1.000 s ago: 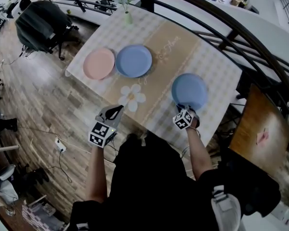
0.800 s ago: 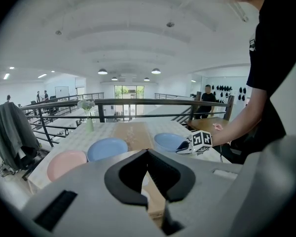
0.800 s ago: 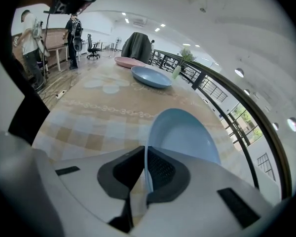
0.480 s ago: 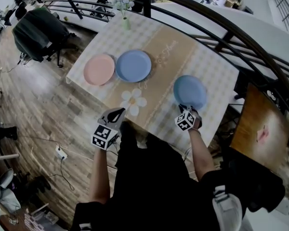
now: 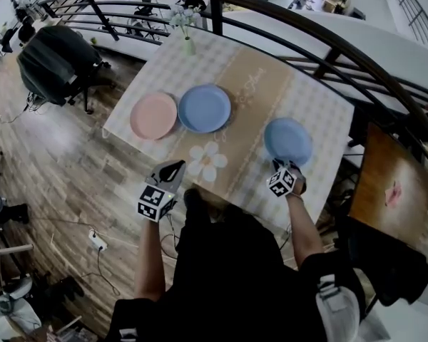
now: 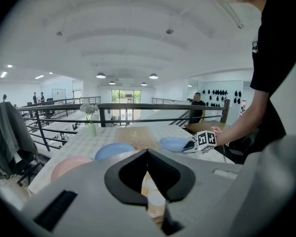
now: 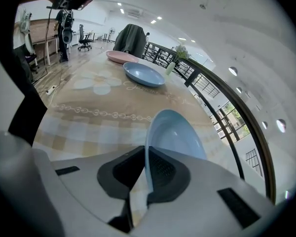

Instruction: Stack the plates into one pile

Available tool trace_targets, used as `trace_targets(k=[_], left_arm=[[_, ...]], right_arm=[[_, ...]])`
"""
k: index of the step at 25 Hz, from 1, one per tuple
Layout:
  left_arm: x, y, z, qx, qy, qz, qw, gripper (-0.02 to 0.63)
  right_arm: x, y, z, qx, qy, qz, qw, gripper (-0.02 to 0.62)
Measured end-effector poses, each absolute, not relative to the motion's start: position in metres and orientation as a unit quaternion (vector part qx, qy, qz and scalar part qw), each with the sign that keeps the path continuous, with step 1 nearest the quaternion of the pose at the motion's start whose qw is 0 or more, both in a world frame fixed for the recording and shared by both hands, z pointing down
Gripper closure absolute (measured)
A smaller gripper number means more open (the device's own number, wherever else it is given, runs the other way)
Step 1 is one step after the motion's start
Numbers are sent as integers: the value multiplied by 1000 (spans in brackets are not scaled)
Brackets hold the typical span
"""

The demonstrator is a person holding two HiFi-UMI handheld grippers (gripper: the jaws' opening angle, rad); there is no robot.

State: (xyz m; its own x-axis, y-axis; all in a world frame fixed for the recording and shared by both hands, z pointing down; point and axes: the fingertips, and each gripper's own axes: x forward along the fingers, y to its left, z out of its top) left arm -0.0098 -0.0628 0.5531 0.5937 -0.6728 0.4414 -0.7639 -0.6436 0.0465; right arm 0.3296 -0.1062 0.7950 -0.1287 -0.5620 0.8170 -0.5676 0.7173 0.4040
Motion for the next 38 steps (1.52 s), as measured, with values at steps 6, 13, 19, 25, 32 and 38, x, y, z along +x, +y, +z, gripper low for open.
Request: trace_targets(k=[6,13,19,25,32,38], left_arm=[[-27,-75,552,892,-391,193,118,606],[-49,-93,546,895,-388,187,116,606],[-65,-104,549,895,-389,182,118,606],[-83,-116,551,895,-392,176,119,606],[-109,-129,554,891,-401,169,124,606],[-132,-136,557,890,-405,166,129,606]], right_arm=[[328,-108,786,397,-732,-3,554,580],[313,-122,776,409,-727,-7,552,578],[296,-136,773,405,-722,-12,560,578],[276,-157,763,404,-719,-29,564,578],[240,-177,757,386,-730,-36,562,578],[206,-193,755,372,-734,-58,564,578]])
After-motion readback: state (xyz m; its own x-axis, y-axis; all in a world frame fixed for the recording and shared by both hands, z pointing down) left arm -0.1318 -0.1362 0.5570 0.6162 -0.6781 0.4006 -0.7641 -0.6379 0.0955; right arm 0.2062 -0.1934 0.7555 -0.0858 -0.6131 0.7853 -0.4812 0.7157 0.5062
